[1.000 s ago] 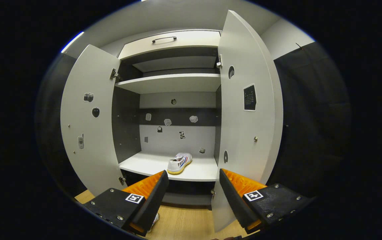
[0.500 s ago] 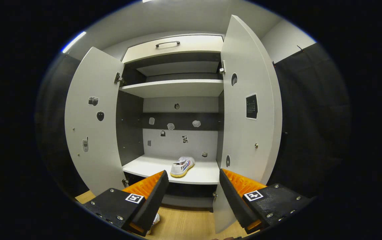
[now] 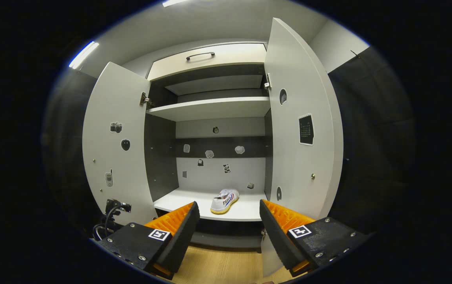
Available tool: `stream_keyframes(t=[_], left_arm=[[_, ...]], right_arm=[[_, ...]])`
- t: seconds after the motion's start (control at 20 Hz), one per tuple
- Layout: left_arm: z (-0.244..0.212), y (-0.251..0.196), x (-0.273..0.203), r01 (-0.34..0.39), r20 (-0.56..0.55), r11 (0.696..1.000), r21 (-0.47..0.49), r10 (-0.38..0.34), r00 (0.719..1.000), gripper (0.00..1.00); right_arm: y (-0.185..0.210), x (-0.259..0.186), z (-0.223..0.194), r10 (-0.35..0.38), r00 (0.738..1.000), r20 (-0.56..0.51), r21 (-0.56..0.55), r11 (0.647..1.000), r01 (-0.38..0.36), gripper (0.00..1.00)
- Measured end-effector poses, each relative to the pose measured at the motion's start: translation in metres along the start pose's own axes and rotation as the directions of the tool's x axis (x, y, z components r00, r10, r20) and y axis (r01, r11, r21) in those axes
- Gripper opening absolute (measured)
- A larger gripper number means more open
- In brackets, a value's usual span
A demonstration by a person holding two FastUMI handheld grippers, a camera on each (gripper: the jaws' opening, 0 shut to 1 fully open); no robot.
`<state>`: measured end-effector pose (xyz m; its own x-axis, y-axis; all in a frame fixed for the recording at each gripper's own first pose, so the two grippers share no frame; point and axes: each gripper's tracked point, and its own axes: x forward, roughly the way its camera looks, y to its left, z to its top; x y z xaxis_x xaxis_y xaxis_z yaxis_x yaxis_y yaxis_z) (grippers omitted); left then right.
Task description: Grab one shoe with the right hand and put it into the shoe cabinet, grab the other shoe with the left hand and put it into the shoe cabinet; then close the right door with the right hand and the left door with the left hand.
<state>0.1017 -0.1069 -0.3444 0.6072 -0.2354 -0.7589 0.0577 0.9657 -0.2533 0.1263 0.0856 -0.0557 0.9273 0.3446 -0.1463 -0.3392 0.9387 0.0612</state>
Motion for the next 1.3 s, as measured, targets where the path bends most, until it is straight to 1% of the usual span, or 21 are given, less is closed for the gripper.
stream_keyframes(t=[0.1,0.2,0.3,0.55,0.8,0.95,1.15,1.3], left_arm=[[0.032,0.000,-0.020,0.026,0.049,1.000,0.008,-0.026,0.998,0.06],[0.061,0.006,-0.038,0.021,0.085,1.000,0.022,-0.022,0.996,0.06],[0.086,0.008,-0.058,0.002,0.131,0.998,0.057,-0.009,0.991,0.06],[0.119,0.011,-0.103,0.023,0.193,0.996,0.084,-0.039,0.980,0.06],[0.151,0.019,-0.143,0.035,0.221,0.997,0.074,-0.050,0.974,0.06],[0.158,0.019,-0.147,0.017,0.241,0.995,0.097,-0.040,0.970,0.06],[0.170,0.023,-0.162,-0.005,0.239,0.993,0.115,-0.022,0.971,0.06],[0.182,0.023,-0.180,-0.015,0.216,0.995,0.102,-0.007,0.976,0.06]], right_arm=[[0.003,-0.002,0.004,0.007,1.000,0.006,0.000,1.000,-0.007,0.94],[0.004,-0.005,0.007,0.009,1.000,0.014,-0.006,1.000,-0.009,0.94],[0.002,-0.008,0.013,0.002,1.000,0.026,-0.012,1.000,-0.002,0.94],[-0.010,-0.011,0.024,-0.026,0.998,0.049,-0.020,0.999,0.027,0.94],[-0.020,-0.018,0.034,-0.053,0.996,0.074,-0.036,0.998,0.055,0.93],[-0.025,-0.019,0.036,-0.067,0.994,0.083,-0.049,0.996,0.072,0.93],[-0.026,-0.019,0.037,-0.074,0.993,0.089,-0.057,0.995,0.079,0.93],[-0.024,-0.017,0.034,-0.077,0.994,0.083,-0.063,0.995,0.082,0.93]])
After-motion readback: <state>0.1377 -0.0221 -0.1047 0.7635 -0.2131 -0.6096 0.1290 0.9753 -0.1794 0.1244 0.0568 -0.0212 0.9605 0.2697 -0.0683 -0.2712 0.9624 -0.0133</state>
